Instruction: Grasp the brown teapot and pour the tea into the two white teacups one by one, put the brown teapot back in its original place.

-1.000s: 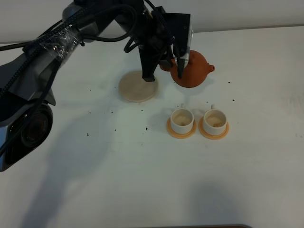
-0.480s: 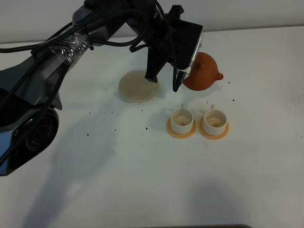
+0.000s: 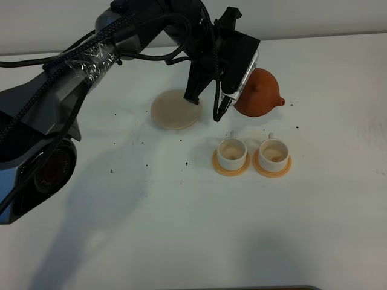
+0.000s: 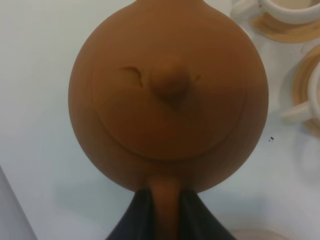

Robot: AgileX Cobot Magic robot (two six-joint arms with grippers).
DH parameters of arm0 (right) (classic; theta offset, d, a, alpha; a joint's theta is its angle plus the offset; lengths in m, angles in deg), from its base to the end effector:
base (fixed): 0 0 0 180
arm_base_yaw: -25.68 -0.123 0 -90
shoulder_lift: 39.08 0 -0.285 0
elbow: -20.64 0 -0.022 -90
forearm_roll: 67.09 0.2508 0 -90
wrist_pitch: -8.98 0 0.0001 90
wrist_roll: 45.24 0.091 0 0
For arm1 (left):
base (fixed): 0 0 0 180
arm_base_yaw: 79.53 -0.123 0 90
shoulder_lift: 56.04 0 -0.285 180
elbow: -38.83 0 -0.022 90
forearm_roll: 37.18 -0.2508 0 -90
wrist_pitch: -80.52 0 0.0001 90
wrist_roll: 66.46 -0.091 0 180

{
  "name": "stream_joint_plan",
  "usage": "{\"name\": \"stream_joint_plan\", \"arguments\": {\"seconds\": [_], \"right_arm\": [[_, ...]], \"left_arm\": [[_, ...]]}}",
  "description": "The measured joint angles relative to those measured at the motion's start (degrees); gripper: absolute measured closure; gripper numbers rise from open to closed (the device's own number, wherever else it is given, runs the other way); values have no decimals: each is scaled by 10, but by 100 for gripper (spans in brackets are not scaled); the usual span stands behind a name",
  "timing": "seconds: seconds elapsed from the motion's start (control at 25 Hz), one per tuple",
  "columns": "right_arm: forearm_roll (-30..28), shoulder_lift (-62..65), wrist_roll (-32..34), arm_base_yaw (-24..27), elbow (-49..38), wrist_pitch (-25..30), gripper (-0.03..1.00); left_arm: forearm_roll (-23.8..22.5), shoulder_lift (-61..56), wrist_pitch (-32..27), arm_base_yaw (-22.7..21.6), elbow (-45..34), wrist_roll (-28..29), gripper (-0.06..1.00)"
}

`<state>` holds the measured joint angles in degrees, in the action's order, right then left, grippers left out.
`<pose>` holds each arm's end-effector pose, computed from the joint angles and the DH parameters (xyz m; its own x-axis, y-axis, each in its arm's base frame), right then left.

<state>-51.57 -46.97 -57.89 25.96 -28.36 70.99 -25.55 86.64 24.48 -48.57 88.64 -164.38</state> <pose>-0.0061 0.0215 0.2759 -0.4491 -0.0863 -0.8893 -0.2458 0.9689 0.0301 0.4426 -0.2833 0.2288 0.5996 0.7897 -0.1298 0.7160 -0.4569 0.5279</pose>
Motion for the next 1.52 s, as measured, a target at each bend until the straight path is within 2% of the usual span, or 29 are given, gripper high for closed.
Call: {"name": "stream_joint_plan", "arguments": {"seconds": [0.32, 1.36, 1.52], "right_arm": [[0, 0, 0, 0, 0, 0, 73], [0, 0, 0, 0, 0, 0, 73], [0, 0, 0, 0, 0, 0, 73]], "left_arm": [[0, 0, 1, 0, 0, -7, 83], [-14, 22, -1, 0, 0, -202, 83], [-16, 23, 13, 1, 0, -214, 83]]}}
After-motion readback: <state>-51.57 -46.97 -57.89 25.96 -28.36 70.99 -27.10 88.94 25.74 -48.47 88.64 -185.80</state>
